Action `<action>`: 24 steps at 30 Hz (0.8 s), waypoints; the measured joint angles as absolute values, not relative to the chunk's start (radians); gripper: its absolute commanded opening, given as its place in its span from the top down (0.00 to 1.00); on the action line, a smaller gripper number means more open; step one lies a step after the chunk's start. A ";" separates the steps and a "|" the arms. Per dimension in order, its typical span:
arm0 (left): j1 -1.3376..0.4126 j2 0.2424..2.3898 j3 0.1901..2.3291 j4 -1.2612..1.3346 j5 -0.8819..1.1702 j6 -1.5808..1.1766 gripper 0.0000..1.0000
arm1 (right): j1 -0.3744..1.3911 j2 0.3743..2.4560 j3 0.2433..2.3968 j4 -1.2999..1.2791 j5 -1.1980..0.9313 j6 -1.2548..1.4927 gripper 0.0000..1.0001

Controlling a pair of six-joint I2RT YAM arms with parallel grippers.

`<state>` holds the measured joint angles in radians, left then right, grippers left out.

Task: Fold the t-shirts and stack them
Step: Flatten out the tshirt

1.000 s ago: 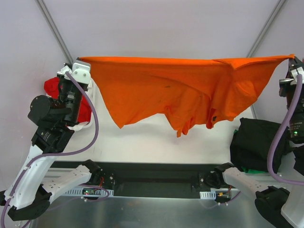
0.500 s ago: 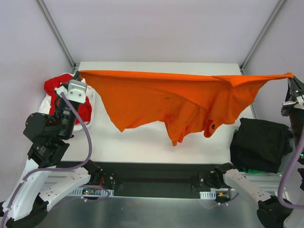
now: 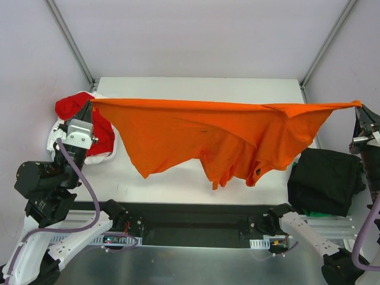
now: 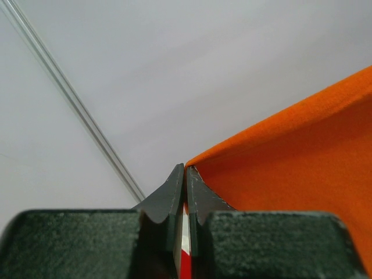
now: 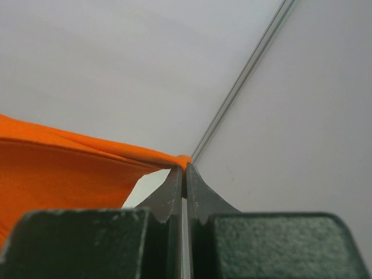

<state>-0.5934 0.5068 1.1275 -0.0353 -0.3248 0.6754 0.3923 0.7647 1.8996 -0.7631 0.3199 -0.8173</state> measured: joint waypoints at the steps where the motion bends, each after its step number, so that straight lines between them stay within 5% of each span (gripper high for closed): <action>1: -0.593 0.500 1.126 -0.036 -0.321 0.672 1.00 | 0.392 0.764 1.900 -0.764 0.319 -0.815 0.99; 24: -0.560 0.436 1.092 -0.115 -0.267 0.625 1.00 | 0.379 0.728 1.909 -0.809 0.229 -0.778 0.99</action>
<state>-0.5598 0.4362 1.0916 -0.1150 -0.2672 0.6250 0.3794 0.7284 1.9087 -0.8085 0.2295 -0.7776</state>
